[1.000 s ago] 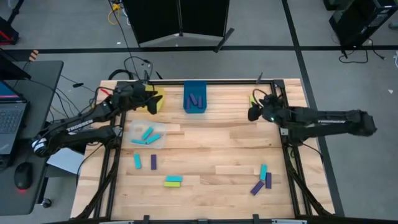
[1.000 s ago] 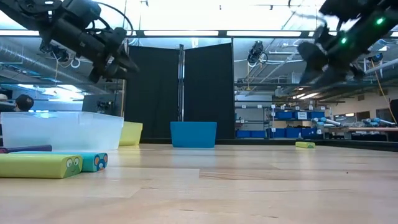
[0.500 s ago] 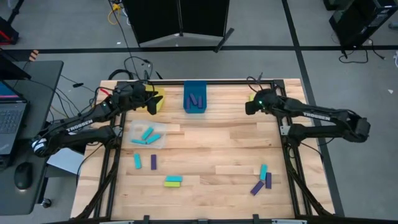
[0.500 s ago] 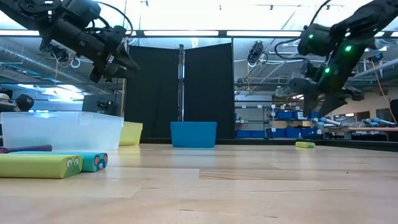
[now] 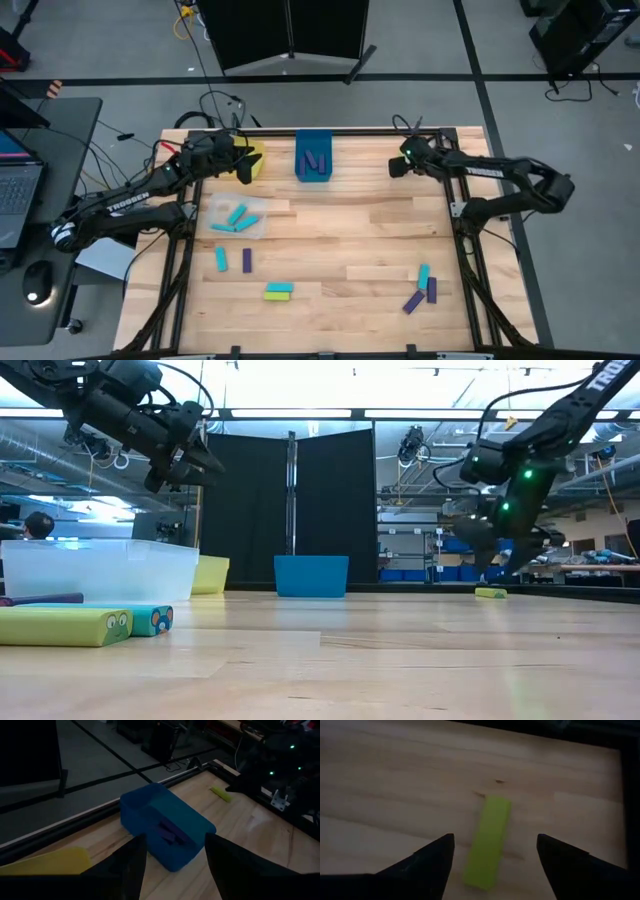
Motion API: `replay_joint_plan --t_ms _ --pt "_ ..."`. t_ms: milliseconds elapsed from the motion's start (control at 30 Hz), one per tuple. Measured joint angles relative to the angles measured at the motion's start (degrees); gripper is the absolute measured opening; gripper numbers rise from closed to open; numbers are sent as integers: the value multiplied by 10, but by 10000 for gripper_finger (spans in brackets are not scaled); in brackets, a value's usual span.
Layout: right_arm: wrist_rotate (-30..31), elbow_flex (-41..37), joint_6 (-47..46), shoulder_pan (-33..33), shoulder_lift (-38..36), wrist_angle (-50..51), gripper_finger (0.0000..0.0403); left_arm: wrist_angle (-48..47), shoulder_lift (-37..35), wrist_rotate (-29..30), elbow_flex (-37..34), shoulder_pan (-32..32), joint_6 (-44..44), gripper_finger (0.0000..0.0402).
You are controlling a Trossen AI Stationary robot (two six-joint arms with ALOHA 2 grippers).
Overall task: Sort blocks
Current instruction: Put the green block into the yellow bin
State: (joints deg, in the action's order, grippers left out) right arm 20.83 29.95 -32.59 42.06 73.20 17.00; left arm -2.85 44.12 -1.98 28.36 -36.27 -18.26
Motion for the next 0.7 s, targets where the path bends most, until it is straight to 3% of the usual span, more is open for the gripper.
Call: replay_joint_plan --t_ms 267,467,700 --pt "-18 0 24 25 86 -62 283 1 0 7 0 0 0 209" --pt "9 9 21 16 110 -64 270 1 0 9 0 0 0 209" --pt "-19 9 2 12 111 -63 212 2 0 9 0 0 0 209"
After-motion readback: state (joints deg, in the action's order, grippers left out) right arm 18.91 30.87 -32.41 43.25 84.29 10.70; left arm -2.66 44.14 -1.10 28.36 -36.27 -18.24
